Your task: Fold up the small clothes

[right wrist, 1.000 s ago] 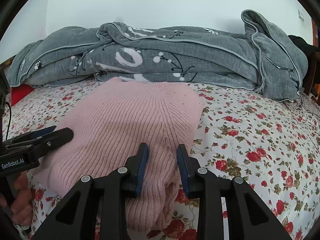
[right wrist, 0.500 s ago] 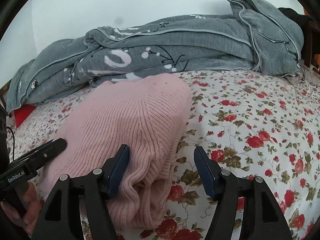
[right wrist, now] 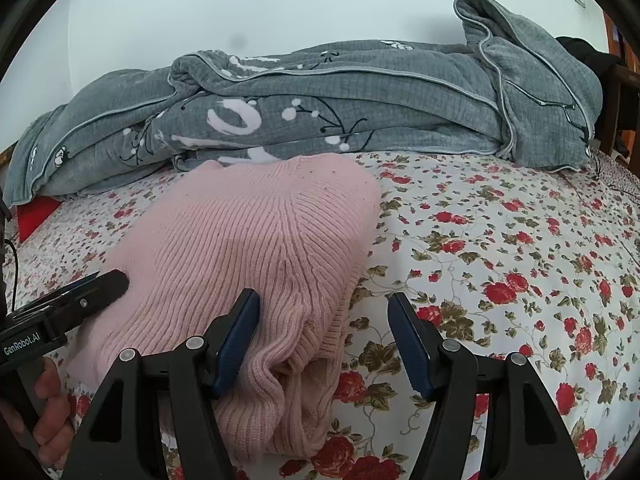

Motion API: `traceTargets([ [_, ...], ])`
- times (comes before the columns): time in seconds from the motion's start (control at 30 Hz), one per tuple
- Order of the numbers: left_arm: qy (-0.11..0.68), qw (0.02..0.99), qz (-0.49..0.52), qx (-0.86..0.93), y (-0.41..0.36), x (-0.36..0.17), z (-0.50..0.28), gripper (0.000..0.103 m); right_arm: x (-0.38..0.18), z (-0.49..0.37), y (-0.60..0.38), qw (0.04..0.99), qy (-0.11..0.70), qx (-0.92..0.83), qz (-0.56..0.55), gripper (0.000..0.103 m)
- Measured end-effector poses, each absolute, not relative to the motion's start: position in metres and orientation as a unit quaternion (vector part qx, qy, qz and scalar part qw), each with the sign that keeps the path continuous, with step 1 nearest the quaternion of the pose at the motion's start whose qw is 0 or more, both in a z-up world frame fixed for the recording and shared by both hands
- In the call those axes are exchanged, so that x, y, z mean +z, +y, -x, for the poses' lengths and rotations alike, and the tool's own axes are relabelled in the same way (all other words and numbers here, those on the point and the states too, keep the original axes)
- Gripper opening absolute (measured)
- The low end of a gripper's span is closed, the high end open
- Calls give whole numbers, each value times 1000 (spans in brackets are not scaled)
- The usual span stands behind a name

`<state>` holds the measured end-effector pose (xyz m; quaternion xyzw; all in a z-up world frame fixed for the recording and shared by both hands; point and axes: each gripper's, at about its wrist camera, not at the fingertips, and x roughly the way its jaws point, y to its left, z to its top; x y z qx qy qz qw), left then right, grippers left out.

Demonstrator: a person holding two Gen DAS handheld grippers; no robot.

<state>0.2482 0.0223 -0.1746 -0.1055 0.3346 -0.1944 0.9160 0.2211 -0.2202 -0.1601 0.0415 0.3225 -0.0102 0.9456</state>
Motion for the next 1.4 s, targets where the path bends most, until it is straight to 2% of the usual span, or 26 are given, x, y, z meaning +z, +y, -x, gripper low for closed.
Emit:
traceTargets([
  [1.4,334,914,113,-202,27,-176,-249,80,-159,-219,-221,947,317,-16,-39,67],
])
